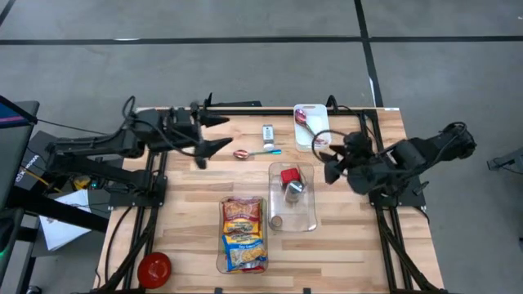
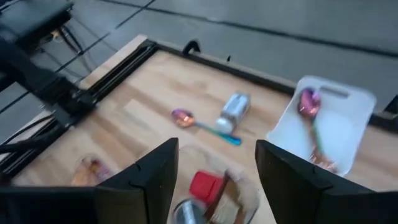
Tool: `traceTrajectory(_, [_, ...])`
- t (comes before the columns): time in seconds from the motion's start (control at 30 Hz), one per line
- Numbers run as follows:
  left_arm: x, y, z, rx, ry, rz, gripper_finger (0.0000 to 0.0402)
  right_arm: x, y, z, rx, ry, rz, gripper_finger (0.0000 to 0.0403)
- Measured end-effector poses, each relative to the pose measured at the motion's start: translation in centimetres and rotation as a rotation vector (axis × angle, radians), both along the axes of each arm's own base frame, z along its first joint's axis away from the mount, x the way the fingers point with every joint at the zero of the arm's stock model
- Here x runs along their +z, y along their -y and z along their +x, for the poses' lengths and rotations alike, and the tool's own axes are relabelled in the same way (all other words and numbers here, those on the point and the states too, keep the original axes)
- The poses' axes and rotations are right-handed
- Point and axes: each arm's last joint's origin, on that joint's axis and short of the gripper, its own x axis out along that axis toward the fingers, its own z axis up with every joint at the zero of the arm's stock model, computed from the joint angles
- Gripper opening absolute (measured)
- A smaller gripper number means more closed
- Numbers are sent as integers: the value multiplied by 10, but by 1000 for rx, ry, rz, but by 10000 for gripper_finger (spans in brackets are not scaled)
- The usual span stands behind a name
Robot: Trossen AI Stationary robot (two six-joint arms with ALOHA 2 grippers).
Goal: Pick & Place Food Item
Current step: Put the blue spoon into the white bin
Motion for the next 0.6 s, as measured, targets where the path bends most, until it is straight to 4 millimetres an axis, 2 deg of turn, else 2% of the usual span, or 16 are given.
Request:
traceTrajectory(0.23, [-7,-35,32,232,73,26,296,12,31,-14,-80,3,-48,207])
traceTrajectory(0.43, [-17,-68,44,282,81,-16,296,22,61,-26,-198,32,-69,207])
traceTrajectory(0.6, [-29,-91,50,259,43,-61,296,29,75,-31,-247,71,-84,207])
